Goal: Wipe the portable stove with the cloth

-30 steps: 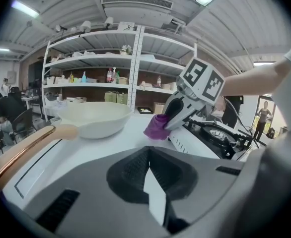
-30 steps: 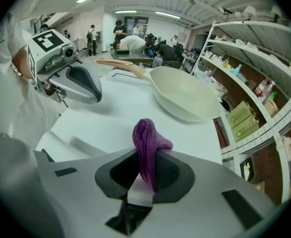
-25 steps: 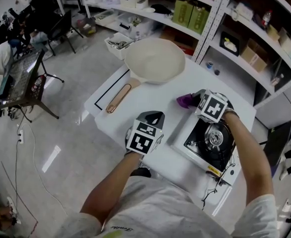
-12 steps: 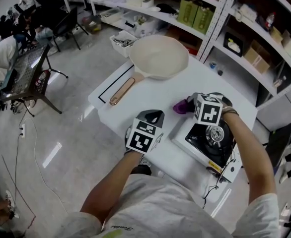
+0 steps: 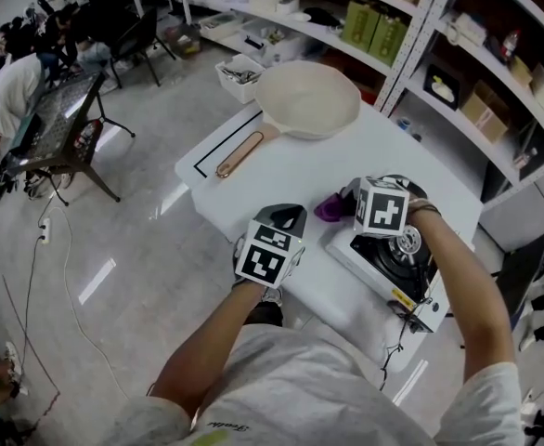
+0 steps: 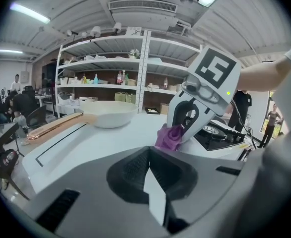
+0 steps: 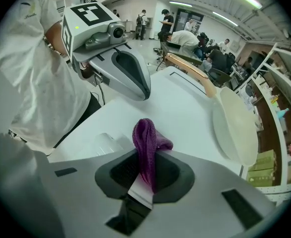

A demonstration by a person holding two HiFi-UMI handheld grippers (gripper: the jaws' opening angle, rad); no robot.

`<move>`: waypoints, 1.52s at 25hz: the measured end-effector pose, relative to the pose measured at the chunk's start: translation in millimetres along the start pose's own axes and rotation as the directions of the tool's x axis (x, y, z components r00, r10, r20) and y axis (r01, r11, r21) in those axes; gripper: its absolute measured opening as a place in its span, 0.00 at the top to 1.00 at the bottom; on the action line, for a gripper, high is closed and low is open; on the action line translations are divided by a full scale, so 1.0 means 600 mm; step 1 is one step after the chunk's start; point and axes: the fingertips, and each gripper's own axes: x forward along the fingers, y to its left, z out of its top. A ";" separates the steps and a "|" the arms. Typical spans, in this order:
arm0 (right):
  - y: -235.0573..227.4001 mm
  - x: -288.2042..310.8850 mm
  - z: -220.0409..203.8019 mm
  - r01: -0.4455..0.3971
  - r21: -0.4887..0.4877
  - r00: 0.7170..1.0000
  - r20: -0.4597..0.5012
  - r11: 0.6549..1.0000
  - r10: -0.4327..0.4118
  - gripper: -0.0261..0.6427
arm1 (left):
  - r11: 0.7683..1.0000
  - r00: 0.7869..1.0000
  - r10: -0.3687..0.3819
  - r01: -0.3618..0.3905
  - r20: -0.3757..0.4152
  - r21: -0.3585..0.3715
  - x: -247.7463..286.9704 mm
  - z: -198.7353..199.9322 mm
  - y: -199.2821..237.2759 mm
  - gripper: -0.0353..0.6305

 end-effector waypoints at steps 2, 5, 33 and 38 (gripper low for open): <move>0.014 0.000 0.012 -0.012 -0.011 1.000 0.005 1.000 0.012 0.87 | 1.000 1.000 0.010 -0.010 0.001 -0.005 -0.011 -0.005 -0.002 0.94; 0.037 0.000 0.033 -0.034 -0.024 0.999 0.017 0.999 0.034 0.87 | 1.000 1.000 0.025 -0.025 0.003 -0.015 -0.029 -0.015 -0.007 0.94; 0.153 -0.069 0.176 -0.057 0.077 0.934 0.356 0.995 0.026 0.87 | 0.977 0.979 0.196 -0.190 0.060 -0.092 -0.186 -0.056 -0.017 0.94; 0.138 -0.115 0.168 -0.004 0.190 0.889 0.451 0.982 -0.084 0.87 | 0.980 0.977 0.191 -0.185 0.095 -0.073 -0.189 -0.027 -0.018 0.94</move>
